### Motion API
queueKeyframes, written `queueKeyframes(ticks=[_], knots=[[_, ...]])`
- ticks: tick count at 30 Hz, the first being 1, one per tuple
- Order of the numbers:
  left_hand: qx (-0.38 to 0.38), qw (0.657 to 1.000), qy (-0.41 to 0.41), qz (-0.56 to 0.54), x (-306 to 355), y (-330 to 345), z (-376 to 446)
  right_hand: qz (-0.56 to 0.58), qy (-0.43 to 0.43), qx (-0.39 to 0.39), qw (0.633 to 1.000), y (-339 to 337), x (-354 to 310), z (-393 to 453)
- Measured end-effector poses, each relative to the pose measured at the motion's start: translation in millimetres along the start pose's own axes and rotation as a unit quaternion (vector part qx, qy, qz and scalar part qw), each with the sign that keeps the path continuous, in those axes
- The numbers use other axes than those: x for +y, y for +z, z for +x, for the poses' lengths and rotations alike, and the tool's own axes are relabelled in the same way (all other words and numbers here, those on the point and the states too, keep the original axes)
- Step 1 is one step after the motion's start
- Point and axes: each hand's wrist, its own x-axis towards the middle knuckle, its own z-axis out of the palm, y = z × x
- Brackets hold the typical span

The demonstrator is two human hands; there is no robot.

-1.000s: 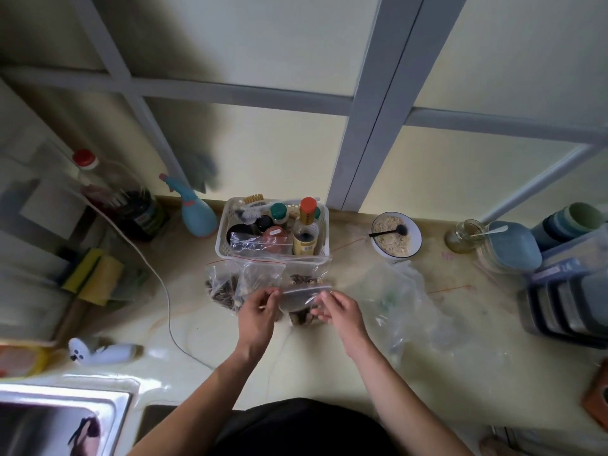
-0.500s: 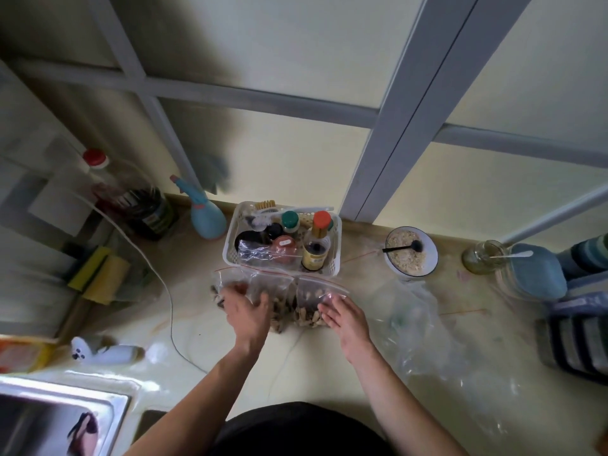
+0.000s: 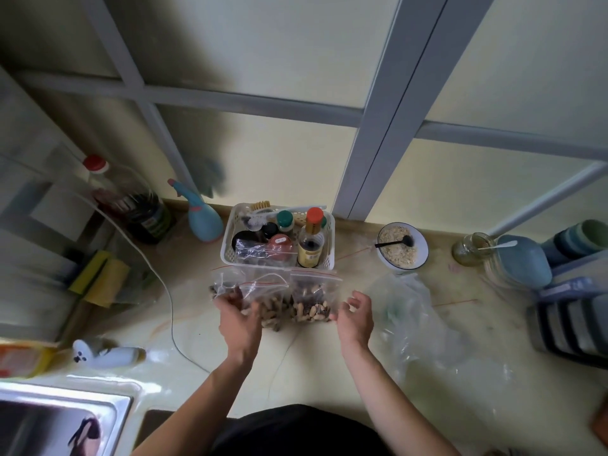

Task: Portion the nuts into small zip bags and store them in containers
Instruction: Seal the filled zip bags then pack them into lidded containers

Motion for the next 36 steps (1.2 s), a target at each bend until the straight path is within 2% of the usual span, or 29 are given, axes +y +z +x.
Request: queueKeyframes(ticks=[1,3,6,9,12,14,17,21,23,27,31,36], knots=[[0.001,1.0,0.004,0.003,-1,-3,-2,-0.02,-0.016,0.025,0.999,-1,-3,-5],[-0.008,1.0,0.008,0.009,-3,-8,-5,-0.027,-0.043,0.021,0.999,-2,-8,-16],[-0.042,0.999,0.011,-0.015,-7,-15,-16,-0.023,-0.051,-0.069,0.996,2,-9,-37],[-0.075,0.996,0.018,-0.055,-11,-23,-27,-0.066,-0.074,-0.17,0.98,9,2,-54],[-0.147,0.984,0.025,-0.099,-15,-31,-29,-0.105,-0.087,-0.265,0.954,14,16,-67],[-0.202,0.97,0.034,-0.13,-14,-37,-31,-0.087,-0.075,-0.304,0.946,18,22,-79],[-0.251,0.953,0.029,-0.169,-9,-46,-38,-0.032,-0.053,-0.299,0.952,20,24,-95],[-0.257,0.944,-0.006,-0.206,-7,-54,-40,0.003,-0.025,-0.31,0.95,14,24,-99],[-0.267,0.944,-0.021,-0.194,-9,-56,-39,-0.007,-0.021,-0.314,0.949,11,29,-99],[-0.333,0.926,-0.021,-0.175,-7,-62,-38,-0.038,-0.039,-0.294,0.954,3,35,-106],[-0.284,0.94,0.006,-0.191,-7,-63,-38,-0.083,-0.052,-0.29,0.952,-3,49,-107],[-0.252,0.95,-0.018,-0.185,-14,-60,-35,-0.111,-0.052,-0.317,0.941,-9,53,-109]])
